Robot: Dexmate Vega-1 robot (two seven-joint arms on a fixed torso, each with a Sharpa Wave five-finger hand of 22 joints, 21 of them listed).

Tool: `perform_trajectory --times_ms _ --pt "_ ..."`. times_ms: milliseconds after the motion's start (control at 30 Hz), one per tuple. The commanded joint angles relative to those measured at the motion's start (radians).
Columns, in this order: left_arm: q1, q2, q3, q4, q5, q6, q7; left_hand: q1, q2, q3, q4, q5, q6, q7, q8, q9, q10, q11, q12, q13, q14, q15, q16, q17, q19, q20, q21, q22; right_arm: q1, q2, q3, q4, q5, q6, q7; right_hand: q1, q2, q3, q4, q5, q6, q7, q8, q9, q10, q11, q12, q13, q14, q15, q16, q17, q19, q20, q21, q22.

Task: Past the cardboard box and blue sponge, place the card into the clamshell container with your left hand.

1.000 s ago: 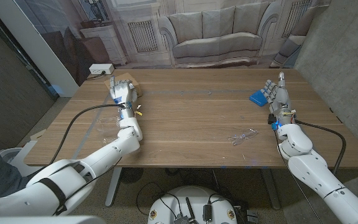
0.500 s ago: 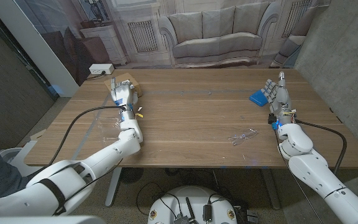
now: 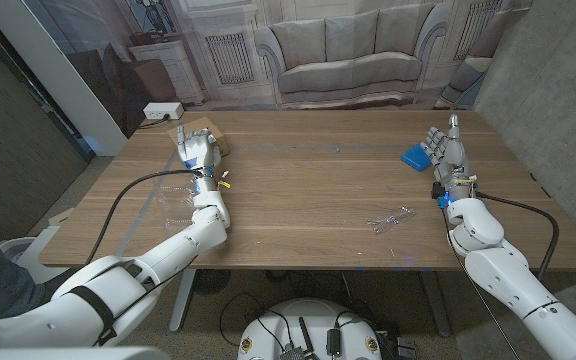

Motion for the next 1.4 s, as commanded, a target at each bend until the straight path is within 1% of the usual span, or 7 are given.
perform_trajectory --times_ms 33,133,333,667,1067,1233,1400 --pt "0.012 -0.033 -0.066 0.029 0.046 -0.021 0.001 0.012 0.001 0.005 -0.004 0.0 0.002 0.012 0.007 0.002 -0.006 -0.001 0.005 0.002 -0.003 -0.058 0.006 0.004 0.001 0.001 -0.001 0.003 0.003 0.0 -0.001 -0.005 0.003 -0.013 -0.005 0.003 0.003 -0.007 -0.003 -0.003 0.01 0.0 -0.002 0.002 0.004 -0.001 0.0 0.005 0.01 -0.003 -0.003 0.004 0.009 -0.008 -0.005 0.006" --pt "0.015 -0.034 -0.074 0.03 0.048 -0.02 0.001 0.014 0.003 0.006 -0.005 -0.001 0.0 0.014 0.007 0.002 -0.008 0.007 0.005 0.002 -0.003 -0.054 0.006 0.004 0.0 0.004 0.0 0.003 0.007 0.0 -0.003 -0.001 0.004 -0.015 -0.002 0.003 0.004 -0.007 -0.003 -0.003 0.011 0.0 -0.002 0.002 0.005 0.0 0.0 0.005 0.01 -0.003 -0.004 0.004 0.009 -0.008 -0.005 0.006" --pt "0.014 -0.037 -0.082 0.036 0.049 -0.021 0.001 0.018 0.005 0.009 -0.007 -0.002 -0.001 0.016 0.007 0.003 -0.009 0.005 0.006 0.003 -0.004 -0.05 0.007 0.004 0.0 0.005 0.0 0.003 0.016 0.0 -0.007 0.006 0.006 -0.018 0.001 0.002 0.004 -0.008 -0.003 -0.004 0.01 0.0 -0.003 0.002 0.005 0.001 0.0 0.005 0.011 -0.002 -0.004 0.004 0.009 -0.008 -0.006 0.006" --pt "0.006 -0.06 -0.12 0.07 0.076 -0.047 0.001 0.025 0.01 0.014 -0.01 -0.006 -0.001 0.019 0.01 0.003 -0.009 0.005 0.008 0.003 -0.005 -0.05 0.008 0.004 -0.002 0.011 0.001 0.003 0.02 -0.001 -0.01 0.005 0.003 -0.027 -0.006 0.002 0.005 -0.009 -0.003 -0.004 0.012 0.001 -0.002 0.002 0.005 0.002 0.0 0.005 0.011 -0.002 -0.004 0.004 0.01 -0.008 -0.007 0.006" --pt "-0.029 -0.096 -0.155 0.152 0.112 -0.1 0.001 0.035 0.023 0.023 -0.012 -0.009 0.007 0.016 0.015 0.003 0.002 0.003 0.013 0.003 -0.003 -0.048 0.01 0.005 0.0 0.019 0.003 0.003 0.02 -0.003 -0.011 0.0 0.002 -0.037 -0.014 0.002 0.006 -0.01 -0.003 -0.004 0.012 0.001 -0.002 0.002 0.006 0.0 0.0 0.005 0.01 -0.002 -0.004 0.004 0.011 -0.008 -0.009 0.006" --pt "-0.041 -0.124 -0.196 0.193 0.158 -0.131 0.001 0.041 0.029 0.028 -0.014 -0.011 0.026 0.013 0.022 0.003 0.016 -0.001 0.017 0.003 0.006 -0.053 0.013 0.005 0.007 0.019 0.006 0.003 0.022 -0.001 -0.011 0.002 0.003 -0.039 -0.019 0.002 0.006 -0.01 -0.003 -0.004 0.012 0.0 -0.002 0.002 0.006 0.001 0.0 0.005 0.011 -0.002 -0.004 0.004 0.011 -0.008 -0.009 0.006" --pt "-0.048 -0.154 -0.254 0.228 0.213 -0.165 0.001 0.061 0.041 0.042 -0.023 -0.014 0.078 0.02 0.041 0.002 0.065 0.001 0.028 0.002 0.028 -0.062 0.018 0.003 0.02 0.017 0.01 0.003 0.022 0.001 -0.01 0.002 0.003 -0.04 -0.024 0.002 0.006 -0.011 -0.003 -0.004 0.012 0.001 -0.002 0.002 0.004 0.0 -0.001 0.005 0.011 -0.002 -0.004 0.004 0.012 -0.008 -0.01 0.006"
